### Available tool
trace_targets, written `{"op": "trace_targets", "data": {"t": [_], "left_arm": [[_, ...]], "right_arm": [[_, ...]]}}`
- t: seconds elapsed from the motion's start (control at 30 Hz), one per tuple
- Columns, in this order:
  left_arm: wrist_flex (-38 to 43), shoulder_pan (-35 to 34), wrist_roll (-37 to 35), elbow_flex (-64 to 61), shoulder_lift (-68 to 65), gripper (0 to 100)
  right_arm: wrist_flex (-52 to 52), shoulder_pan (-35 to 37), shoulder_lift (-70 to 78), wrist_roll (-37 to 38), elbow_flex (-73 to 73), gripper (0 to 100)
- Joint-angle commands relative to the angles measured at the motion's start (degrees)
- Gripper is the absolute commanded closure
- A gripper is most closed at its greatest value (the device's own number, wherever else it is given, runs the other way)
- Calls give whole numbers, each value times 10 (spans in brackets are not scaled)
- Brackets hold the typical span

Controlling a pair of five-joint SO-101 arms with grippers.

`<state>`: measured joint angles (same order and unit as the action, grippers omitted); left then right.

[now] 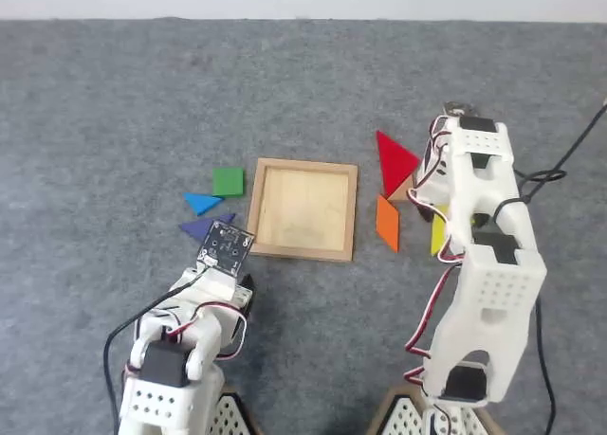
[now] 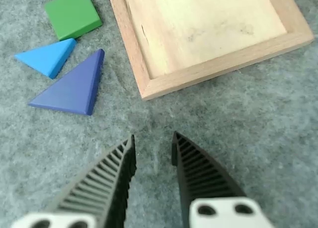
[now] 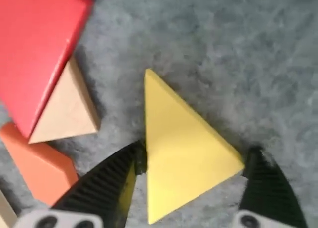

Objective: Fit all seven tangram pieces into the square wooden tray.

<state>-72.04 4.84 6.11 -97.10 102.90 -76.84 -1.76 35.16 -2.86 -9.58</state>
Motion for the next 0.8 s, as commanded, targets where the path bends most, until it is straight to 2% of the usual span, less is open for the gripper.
{"op": "trace_targets", "data": {"t": [0.0, 0.53, 0.77], "left_arm": [[-2, -4, -5, 7, 10, 884], [-2, -4, -5, 7, 10, 884], [-2, -4, -5, 7, 10, 884]], "right_arm": [[14, 2, 0, -6, -16, 827], [-17, -13, -34, -9, -16, 846], [-54, -5, -160, -31, 35, 723]]}}
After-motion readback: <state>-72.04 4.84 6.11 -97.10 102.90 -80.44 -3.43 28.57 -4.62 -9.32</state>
